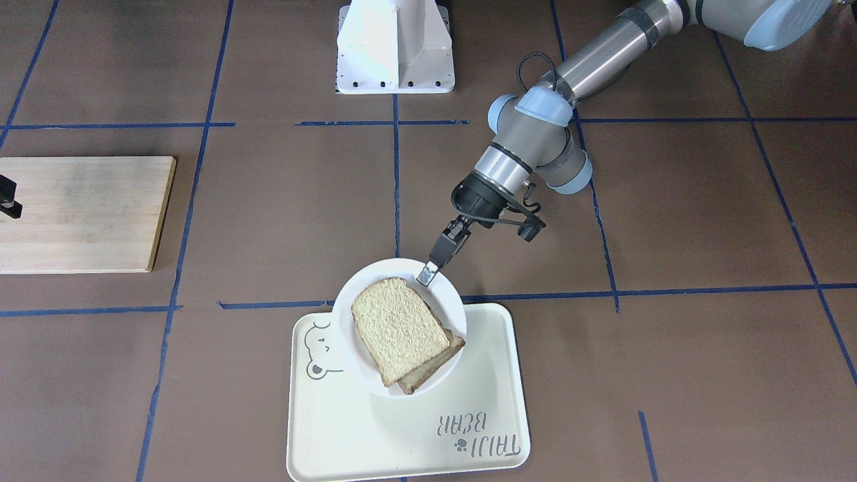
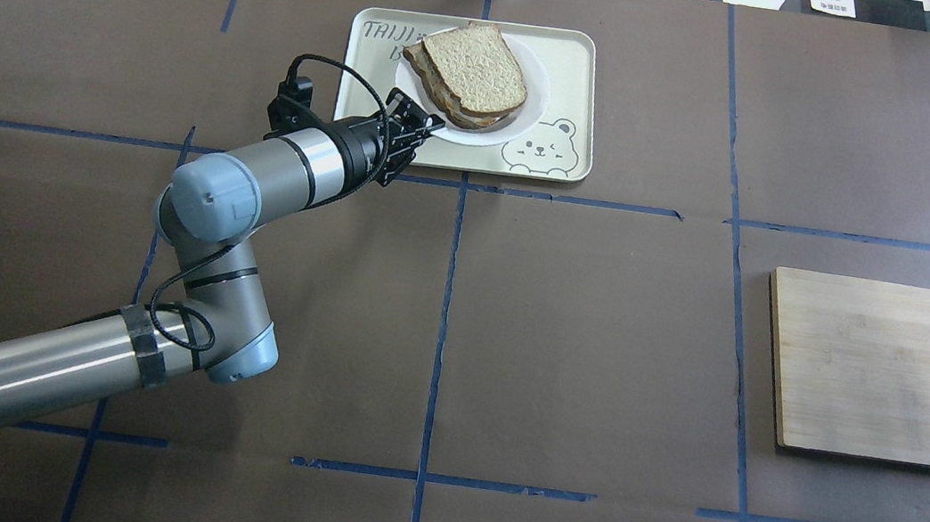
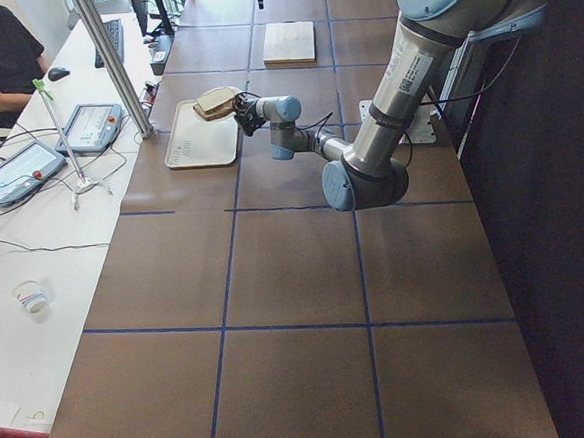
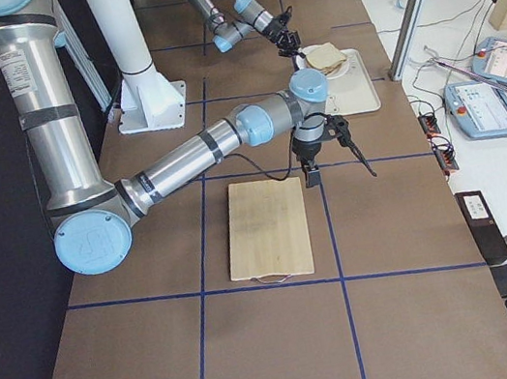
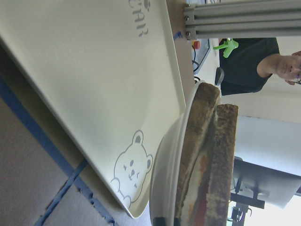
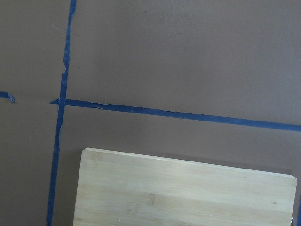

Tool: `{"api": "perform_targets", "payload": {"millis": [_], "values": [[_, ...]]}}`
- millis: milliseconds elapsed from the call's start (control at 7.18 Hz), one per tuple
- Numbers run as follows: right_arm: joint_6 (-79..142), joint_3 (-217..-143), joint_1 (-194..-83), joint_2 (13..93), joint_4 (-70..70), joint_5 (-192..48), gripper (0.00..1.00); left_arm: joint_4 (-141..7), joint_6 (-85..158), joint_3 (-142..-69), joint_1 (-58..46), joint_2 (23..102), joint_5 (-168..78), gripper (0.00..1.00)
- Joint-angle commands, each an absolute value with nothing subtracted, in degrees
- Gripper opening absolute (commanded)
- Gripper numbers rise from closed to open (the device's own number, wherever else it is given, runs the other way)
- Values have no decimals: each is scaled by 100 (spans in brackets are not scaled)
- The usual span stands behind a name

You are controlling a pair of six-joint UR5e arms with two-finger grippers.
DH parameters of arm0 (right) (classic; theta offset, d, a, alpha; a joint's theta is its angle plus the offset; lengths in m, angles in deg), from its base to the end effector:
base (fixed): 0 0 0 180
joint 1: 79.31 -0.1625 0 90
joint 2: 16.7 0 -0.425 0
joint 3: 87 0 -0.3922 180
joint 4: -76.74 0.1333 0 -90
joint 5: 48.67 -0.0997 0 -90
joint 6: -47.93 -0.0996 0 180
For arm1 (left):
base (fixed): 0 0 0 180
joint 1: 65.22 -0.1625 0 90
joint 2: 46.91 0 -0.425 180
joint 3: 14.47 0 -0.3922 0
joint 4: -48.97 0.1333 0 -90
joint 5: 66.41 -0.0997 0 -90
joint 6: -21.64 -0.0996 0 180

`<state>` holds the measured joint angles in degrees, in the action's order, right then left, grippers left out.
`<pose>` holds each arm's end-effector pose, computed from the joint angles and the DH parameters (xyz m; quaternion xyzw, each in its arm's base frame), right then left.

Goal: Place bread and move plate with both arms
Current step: 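Slide the plate with the left gripper farther from the robot onto the tray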

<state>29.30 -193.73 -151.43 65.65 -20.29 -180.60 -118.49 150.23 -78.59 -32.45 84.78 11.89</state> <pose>-0.0995 -0.5259 0.4628 0.0230 -0.3800 -0.0479 0.9234 0.5490 -0.5359 0.2679 0.0332 0.7258 -0.4586 0.5116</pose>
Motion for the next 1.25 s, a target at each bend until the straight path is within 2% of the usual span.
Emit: {"api": "perform_targets", "payload": {"millis": [0,557,697,836,975,1114], "values": [[2965,-19379,-15217,6557,-2029,-18060,100,-11419,15092,-6751,-3016,9184,1155,4],[2956,-19361,-15235,6565,-2029,-18042,100,-11293,15075,-6615,-3085,9240,1217,12],[2956,-19361,-15244,6565,-2029,-18042,100,-11301,15066,-6633,-3120,9231,1225,20],[2956,-19344,-15244,6565,-2029,-18033,100,-11301,15057,-6668,-3121,9213,1226,61],[2956,-19318,-15244,6565,-2029,-18033,100,-11301,15023,-6738,-3121,9178,1226,96],[2948,-19300,-15235,6557,-2029,-18033,100,-11301,15005,-7095,-3112,8908,1234,100]]}}
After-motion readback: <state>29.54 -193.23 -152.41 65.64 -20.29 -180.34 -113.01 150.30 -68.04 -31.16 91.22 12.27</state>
